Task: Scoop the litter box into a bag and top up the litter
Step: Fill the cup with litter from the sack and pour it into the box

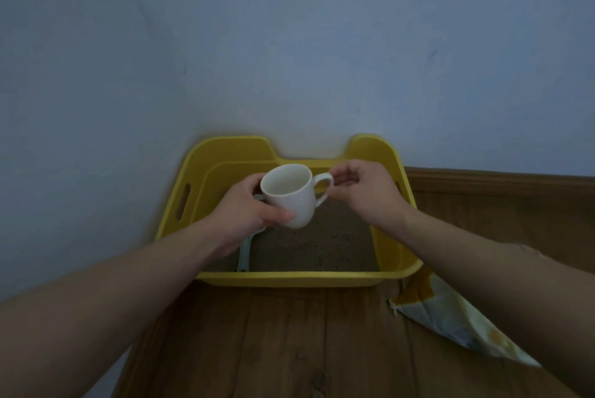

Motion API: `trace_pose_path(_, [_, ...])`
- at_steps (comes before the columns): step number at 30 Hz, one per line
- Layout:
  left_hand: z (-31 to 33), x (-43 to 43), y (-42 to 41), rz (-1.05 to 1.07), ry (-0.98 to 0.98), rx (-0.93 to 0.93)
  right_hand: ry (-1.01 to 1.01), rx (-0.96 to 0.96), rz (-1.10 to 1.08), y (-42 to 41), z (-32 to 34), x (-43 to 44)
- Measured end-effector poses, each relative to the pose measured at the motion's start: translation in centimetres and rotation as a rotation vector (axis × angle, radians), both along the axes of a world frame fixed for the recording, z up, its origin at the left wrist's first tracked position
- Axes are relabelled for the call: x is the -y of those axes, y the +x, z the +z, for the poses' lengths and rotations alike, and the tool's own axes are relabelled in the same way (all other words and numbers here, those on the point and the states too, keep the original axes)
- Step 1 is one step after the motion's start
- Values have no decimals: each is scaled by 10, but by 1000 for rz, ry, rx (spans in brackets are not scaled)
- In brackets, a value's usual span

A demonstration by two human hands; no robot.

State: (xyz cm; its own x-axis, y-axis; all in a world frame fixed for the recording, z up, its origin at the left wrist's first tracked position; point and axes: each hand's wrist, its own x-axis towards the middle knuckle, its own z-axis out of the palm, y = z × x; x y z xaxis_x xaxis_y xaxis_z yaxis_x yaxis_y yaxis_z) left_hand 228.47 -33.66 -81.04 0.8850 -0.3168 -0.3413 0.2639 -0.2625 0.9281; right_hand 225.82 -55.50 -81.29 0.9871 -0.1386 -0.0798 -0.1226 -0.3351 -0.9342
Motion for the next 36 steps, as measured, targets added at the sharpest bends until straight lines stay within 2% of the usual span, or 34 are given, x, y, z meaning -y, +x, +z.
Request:
trace_pose_path(9, [-2,5,-13,-36,167,283,46,3,29,-18,1,11])
trace_pose_path(16, [1,13,-12,-42,154,321,158,2,34,-21,6,17])
trace_pose_path(28, [-13,31,-1,-100,150,376,134,24,0,-23,-7,38])
trace_pose_path(36, [15,43,-17,-125,141,325,140,73,-118,-51,16,40])
